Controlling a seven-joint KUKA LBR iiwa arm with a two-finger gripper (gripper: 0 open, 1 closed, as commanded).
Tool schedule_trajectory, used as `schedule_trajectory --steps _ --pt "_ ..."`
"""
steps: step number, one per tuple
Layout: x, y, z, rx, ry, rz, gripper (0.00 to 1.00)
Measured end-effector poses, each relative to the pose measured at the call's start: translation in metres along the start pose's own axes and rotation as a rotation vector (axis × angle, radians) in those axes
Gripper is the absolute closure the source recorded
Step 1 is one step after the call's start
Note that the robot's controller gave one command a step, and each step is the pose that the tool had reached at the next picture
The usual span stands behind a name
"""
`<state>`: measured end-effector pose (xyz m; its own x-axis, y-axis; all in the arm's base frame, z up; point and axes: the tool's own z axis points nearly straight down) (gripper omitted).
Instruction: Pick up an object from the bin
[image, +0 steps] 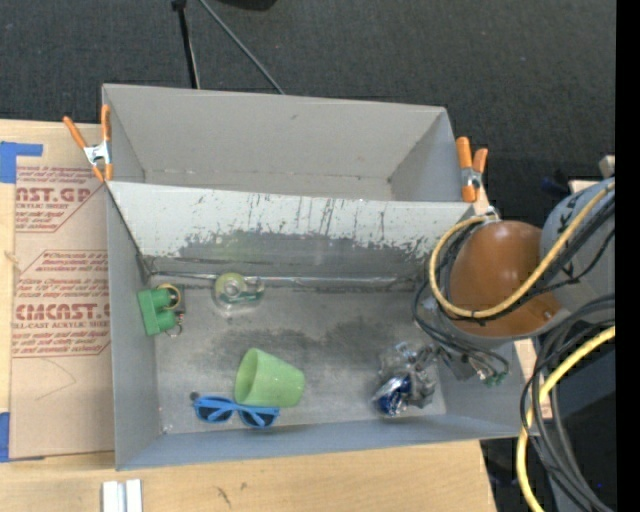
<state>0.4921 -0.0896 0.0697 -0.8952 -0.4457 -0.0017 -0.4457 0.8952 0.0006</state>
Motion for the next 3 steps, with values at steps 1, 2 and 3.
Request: schedule_trajectory --steps 1,2,3 --pt "-0.005 -0.013 -0.101 0.005 -0.005 -0.048 1.00" --pt "0.007 0.007 -0.174 0.005 -0.006 -0.012 1.00" --pt "0.014 -0.049 -0.144 0.000 0.001 -0.290 1.00"
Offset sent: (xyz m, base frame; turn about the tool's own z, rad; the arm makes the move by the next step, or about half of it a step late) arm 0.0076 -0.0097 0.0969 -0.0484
